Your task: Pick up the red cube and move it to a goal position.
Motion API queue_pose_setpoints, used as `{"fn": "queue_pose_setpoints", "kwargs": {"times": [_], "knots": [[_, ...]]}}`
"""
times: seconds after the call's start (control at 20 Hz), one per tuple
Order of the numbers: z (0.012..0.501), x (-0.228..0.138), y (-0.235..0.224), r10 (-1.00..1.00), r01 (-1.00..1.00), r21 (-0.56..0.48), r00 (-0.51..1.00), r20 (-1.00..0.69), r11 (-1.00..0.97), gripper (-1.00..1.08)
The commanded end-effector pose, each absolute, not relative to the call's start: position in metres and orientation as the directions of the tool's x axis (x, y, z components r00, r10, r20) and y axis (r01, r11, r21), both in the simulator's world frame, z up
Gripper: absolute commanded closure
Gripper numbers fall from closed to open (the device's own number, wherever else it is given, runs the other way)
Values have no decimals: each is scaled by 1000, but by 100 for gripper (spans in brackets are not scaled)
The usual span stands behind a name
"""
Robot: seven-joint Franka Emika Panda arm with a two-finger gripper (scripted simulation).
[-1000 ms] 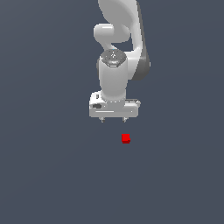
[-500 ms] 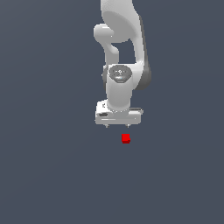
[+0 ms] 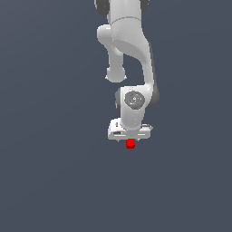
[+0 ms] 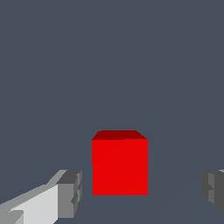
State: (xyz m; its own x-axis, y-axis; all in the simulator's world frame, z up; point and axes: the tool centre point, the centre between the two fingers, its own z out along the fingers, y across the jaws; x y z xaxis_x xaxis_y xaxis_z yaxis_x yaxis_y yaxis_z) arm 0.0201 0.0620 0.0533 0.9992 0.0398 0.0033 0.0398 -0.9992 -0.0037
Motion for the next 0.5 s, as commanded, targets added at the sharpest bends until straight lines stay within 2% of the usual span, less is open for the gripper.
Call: {"fn": "queue_pose_setpoints", "kwargs": {"times": [0.0,0.45], "knots": [[39,22,68,45,45,-2,999,3,-999,-92],[20,26,76,54,54,0,999,0,-999,-92]]}}
